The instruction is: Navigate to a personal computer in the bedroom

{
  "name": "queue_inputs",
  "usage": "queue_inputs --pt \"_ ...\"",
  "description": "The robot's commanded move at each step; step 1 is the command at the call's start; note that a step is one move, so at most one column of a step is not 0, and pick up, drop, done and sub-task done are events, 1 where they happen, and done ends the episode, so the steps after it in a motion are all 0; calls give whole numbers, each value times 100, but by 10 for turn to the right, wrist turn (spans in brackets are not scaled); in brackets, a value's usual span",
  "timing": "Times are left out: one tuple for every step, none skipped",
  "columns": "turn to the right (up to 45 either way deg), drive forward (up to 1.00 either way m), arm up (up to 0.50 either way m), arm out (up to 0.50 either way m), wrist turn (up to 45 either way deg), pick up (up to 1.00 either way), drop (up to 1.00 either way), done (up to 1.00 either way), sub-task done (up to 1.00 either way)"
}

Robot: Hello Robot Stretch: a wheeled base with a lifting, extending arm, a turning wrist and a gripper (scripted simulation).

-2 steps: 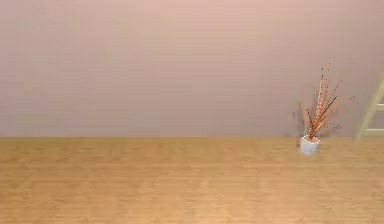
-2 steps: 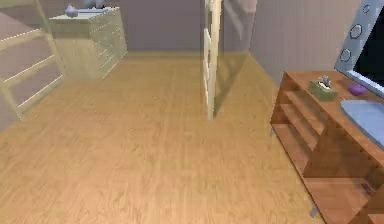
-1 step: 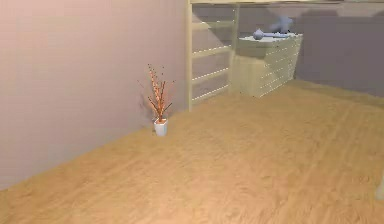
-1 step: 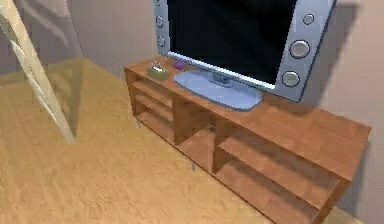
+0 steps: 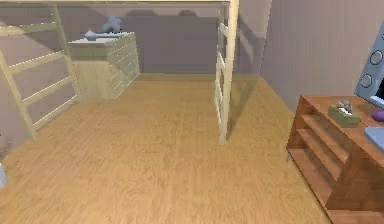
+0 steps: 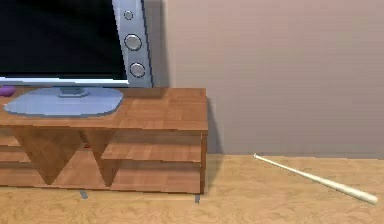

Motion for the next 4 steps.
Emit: queue_inputs --pt "0 5 0 0 0 0 0 0 0" --pt "150 0 0 0 0 0 0 0 0" --pt "0 100 0 0 0 0 0 0 0" --pt "0 35 0 0 0 0 0 0 0"
